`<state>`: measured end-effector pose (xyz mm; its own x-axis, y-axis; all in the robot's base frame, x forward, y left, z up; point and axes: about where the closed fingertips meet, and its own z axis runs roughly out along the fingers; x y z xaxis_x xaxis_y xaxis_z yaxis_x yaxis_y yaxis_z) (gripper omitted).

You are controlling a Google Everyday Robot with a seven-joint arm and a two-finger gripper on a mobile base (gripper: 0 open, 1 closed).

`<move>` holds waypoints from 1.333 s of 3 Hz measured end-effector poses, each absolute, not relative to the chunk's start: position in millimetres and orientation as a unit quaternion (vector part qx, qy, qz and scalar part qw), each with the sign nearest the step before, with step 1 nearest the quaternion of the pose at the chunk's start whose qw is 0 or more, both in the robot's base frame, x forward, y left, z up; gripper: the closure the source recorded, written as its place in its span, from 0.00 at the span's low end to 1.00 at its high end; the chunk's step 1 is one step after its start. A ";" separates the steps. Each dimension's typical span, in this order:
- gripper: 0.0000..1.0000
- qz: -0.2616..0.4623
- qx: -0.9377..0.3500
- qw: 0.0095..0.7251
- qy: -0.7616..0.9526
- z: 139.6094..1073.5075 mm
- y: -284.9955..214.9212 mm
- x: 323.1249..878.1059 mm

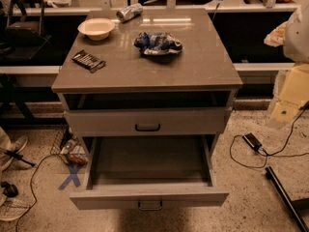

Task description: Close middle drawer

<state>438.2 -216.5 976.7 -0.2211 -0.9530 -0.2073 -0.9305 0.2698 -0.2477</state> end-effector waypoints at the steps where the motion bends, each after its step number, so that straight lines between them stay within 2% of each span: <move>1: 0.00 -0.035 -0.603 0.160 0.781 976.7 -216.5 438.2; 2: 0.00 0.006 -0.581 0.155 0.799 947.8 -216.4 436.7; 3: 0.00 0.083 -0.528 0.152 0.831 885.0 -202.4 429.3; 4: 0.00 0.194 -0.430 0.139 0.871 770.3 -165.3 411.6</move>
Offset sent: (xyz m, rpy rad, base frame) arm -0.0035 -0.0002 -0.0789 0.1771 0.1850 -0.1154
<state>411.6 -165.3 770.3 -0.5913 -0.6947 -0.4096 -0.8029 0.5549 0.2179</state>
